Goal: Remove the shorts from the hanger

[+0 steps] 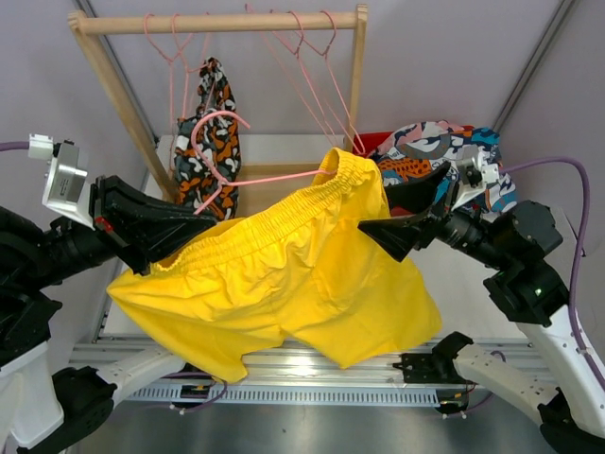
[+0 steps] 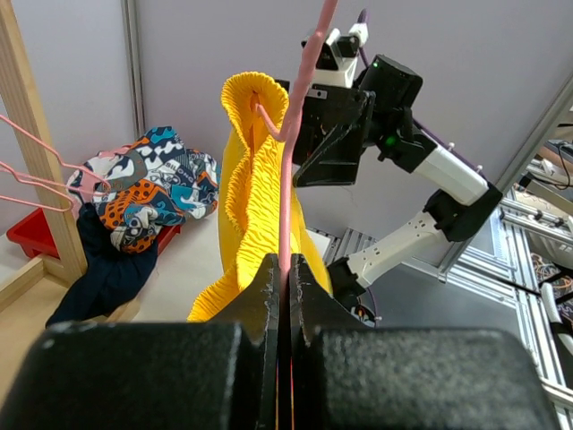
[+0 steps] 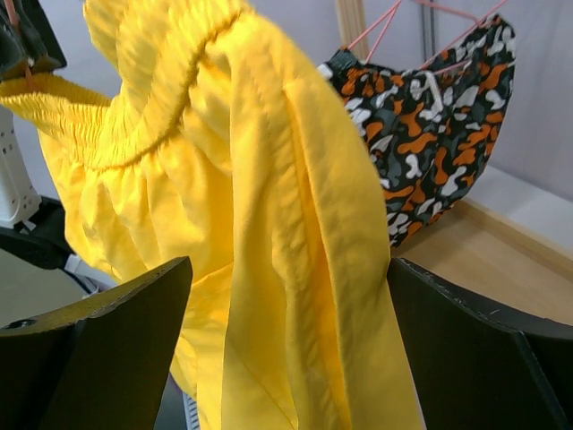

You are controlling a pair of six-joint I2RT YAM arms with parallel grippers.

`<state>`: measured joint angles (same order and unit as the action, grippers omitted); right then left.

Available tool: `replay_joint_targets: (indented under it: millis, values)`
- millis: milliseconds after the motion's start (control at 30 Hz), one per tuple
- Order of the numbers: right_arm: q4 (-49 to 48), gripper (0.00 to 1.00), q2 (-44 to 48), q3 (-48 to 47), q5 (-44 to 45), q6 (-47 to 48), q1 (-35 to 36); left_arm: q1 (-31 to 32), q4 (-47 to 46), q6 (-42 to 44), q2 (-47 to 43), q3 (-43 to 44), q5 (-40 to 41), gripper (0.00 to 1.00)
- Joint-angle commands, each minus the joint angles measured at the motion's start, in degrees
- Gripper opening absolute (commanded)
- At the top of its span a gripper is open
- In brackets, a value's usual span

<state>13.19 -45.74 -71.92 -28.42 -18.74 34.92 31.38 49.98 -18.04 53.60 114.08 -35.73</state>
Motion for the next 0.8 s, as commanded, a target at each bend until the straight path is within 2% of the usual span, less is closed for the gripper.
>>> replay_joint_targets:
  millis: [0,100,133,167,200,233,367,467,533,667,767]
  values:
    - [-1.6,0.99,-0.1,1.9,5.6,1.4,3.7,0.4,-6.1,-1.2,1.1,2.7,0.7,0.0]
    - [-5.5,0.99,-1.0,3.8,8.2,1.0,5.8,0.4,-7.6,-1.9,0.6,1.5,0.1,0.0]
    - [-8.1,0.82,-1.6,5.2,9.1,1.0,7.3,0.4,-8.0,-2.1,0.1,1.1,-0.2,0.0]
    - [-9.1,0.59,-2.0,5.8,10.1,1.2,8.0,0.4,-8.4,-2.2,-0.2,0.5,-0.2,0.0]
    - [-9.9,0.05,-2.4,6.3,14.4,1.7,8.7,0.4,-8.2,-2.0,-0.3,0.4,0.1,0.0]
    - [-10.5,0.0,-2.6,7.2,17.3,2.0,9.9,0.4,-7.9,-1.7,-0.2,0.3,0.4,0.0]
    - [-12.0,0.0,-1.7,7.7,32.3,4.1,9.3,0.4,-4.0,-0.2,0.2,1.2,2.3,0.0]
    - [-12.4,0.0,-0.9,6.0,37.8,5.6,5.9,0.4,-3.4,0.5,-0.6,-0.6,2.7,0.0]
    - [-10.6,0.0,-1.5,4.0,38.4,5.0,2.8,0.4,-3.0,0.9,-0.7,-1.8,2.9,0.0]
    - [-6.9,0.0,-4.1,-2.1,34.6,1.4,-8.8,0.4,-1.6,1.3,-0.7,-2.9,4.2,0.0]
    - [-5.7,0.0,-5.3,-2.7,32.3,-2.8,-13.6,0.4,-1.2,1.8,-0.9,-3.3,5.0,0.0]
